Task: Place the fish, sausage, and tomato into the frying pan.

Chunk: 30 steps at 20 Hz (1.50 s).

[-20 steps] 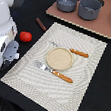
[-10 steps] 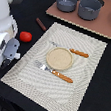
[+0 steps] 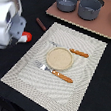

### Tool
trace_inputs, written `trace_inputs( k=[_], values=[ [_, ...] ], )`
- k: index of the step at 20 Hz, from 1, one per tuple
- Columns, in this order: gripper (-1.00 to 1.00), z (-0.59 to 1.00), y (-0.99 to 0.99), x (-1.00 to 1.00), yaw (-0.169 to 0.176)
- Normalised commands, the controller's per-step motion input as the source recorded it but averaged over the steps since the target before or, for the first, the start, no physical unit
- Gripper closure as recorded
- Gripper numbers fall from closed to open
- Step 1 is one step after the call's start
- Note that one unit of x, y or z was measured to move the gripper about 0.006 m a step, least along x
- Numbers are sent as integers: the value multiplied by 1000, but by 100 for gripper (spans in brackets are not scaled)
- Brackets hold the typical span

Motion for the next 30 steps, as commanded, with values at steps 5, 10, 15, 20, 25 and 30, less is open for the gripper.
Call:
trace_inputs(
  k=[5, 10, 15, 20, 25, 30],
  values=[
    [100, 1000, 935, 451, 2],
    [100, 987, 1000, 395, 6],
    [100, 715, 1000, 422, 0],
    [100, 219, 1000, 403, 0],
    [100, -93, 1000, 349, 0],
    [100, -255, 1000, 287, 0]
  ],
)
